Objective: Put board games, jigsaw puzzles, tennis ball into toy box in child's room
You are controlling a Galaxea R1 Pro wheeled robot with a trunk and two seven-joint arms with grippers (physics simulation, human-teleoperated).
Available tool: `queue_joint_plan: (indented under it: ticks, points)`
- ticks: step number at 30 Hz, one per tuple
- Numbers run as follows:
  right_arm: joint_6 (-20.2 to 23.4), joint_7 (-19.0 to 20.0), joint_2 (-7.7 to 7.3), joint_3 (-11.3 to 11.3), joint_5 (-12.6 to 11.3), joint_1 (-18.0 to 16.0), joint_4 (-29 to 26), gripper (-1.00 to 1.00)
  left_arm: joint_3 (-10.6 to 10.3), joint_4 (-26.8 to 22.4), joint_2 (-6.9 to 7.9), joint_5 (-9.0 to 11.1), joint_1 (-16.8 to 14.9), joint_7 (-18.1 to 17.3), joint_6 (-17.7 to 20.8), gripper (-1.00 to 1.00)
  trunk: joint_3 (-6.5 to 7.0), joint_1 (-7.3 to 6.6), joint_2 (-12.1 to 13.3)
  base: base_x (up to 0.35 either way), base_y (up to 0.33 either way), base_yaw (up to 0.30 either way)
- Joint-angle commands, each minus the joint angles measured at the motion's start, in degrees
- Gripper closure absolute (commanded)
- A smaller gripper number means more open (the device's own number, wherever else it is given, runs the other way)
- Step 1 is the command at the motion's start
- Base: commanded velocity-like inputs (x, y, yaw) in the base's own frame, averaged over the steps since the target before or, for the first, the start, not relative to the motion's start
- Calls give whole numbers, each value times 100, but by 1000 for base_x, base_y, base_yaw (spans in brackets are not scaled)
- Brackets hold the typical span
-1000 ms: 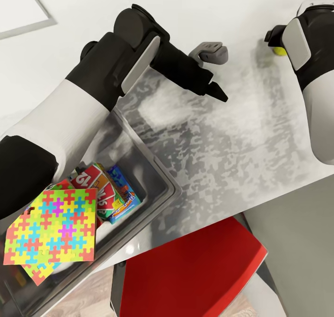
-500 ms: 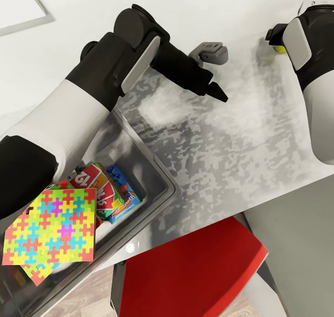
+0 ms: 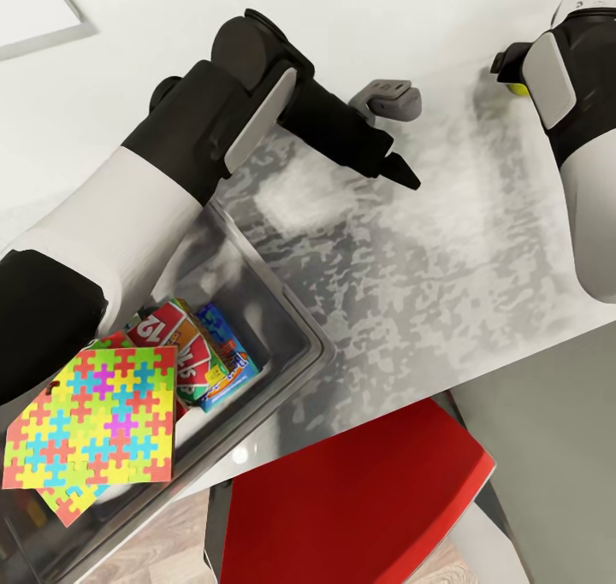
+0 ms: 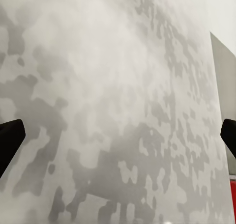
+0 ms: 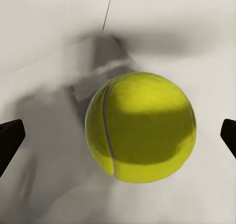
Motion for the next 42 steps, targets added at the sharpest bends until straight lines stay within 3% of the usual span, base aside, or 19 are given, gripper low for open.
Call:
queue_joint_plan:
  ticks: [1, 42]
  points:
    - [24, -48, -10, 48, -60, -4, -7, -100, -7, 3, -1, -7, -5, -21, 18, -100, -7, 3, -9, 0, 0, 0]
    - [39, -40, -92, 56, -47, 4, -21, -100, -30, 3, -1, -7, -5, -22, 18, -100, -21, 3, -9, 0, 0, 0]
